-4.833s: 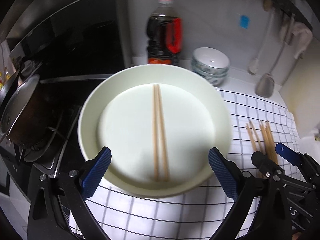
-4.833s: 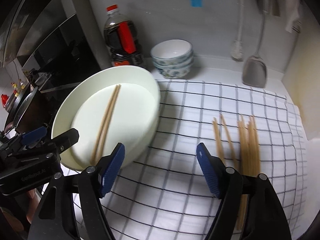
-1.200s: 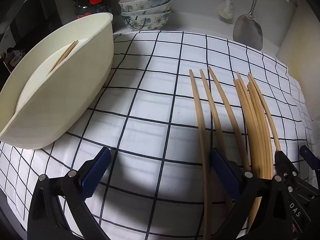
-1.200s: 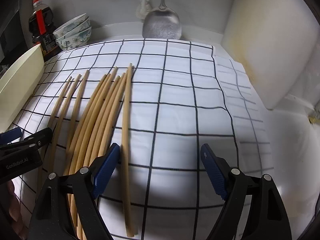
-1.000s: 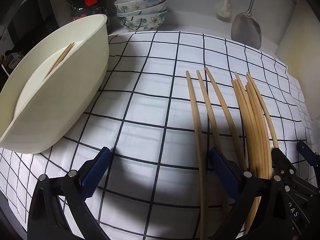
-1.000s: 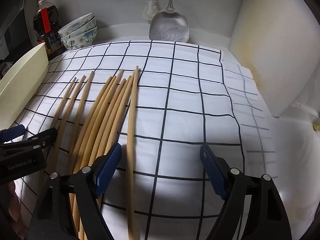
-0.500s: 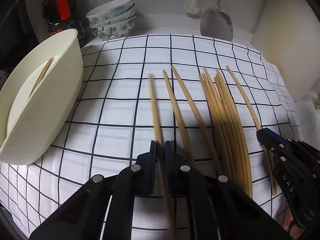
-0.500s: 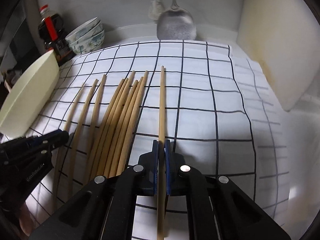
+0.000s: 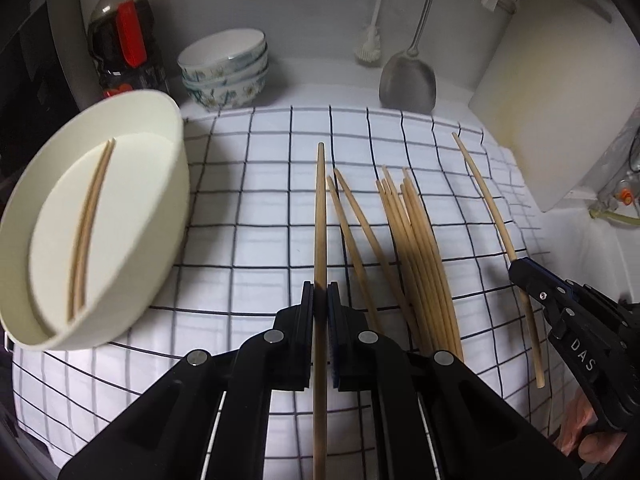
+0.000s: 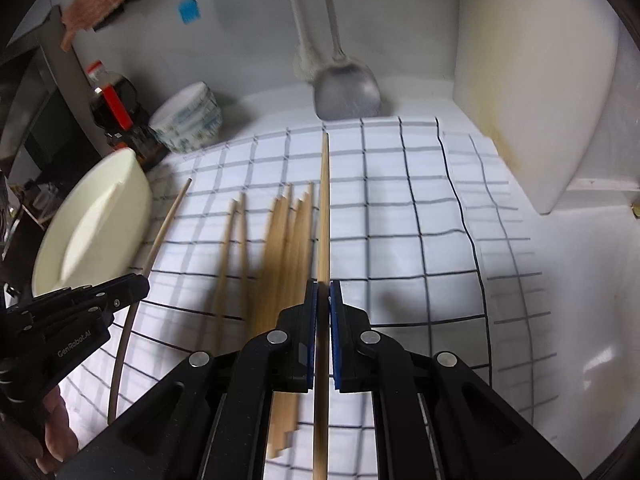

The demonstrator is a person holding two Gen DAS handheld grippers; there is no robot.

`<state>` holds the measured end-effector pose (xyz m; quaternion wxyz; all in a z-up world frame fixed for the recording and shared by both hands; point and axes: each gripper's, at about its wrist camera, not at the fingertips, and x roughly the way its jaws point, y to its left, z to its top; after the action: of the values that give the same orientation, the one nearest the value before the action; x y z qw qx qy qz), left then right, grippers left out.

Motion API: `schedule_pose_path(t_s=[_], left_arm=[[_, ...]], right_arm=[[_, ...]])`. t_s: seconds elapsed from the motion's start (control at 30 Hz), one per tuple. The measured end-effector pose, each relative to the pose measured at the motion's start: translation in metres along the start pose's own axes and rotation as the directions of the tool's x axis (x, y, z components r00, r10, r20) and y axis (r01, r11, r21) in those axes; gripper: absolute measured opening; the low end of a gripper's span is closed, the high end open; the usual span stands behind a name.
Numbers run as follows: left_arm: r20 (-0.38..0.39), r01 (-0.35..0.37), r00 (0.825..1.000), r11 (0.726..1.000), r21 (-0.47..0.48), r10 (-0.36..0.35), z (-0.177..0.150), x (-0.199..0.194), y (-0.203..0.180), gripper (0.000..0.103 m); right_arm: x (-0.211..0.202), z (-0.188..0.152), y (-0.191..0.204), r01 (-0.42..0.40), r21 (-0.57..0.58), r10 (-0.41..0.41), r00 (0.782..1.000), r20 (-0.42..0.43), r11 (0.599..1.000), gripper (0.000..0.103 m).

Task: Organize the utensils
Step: 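Carry the left tool's chopstick into the white dish while the right tool carries its own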

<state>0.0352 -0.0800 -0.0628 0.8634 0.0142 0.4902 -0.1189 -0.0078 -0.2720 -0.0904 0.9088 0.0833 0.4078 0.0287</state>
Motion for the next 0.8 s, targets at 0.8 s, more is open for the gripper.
schedule_pose_path(t_s=[0.8], left_arm=[[0.095, -0.145, 0.981, 0.969, -0.198, 0.166, 0.035, -0.06, 0.225, 0.007]], right_arm=[[0.035, 0.064, 0.234, -0.255, -0.161, 0.253, 0.967, -0.035, 0.953, 0.006]])
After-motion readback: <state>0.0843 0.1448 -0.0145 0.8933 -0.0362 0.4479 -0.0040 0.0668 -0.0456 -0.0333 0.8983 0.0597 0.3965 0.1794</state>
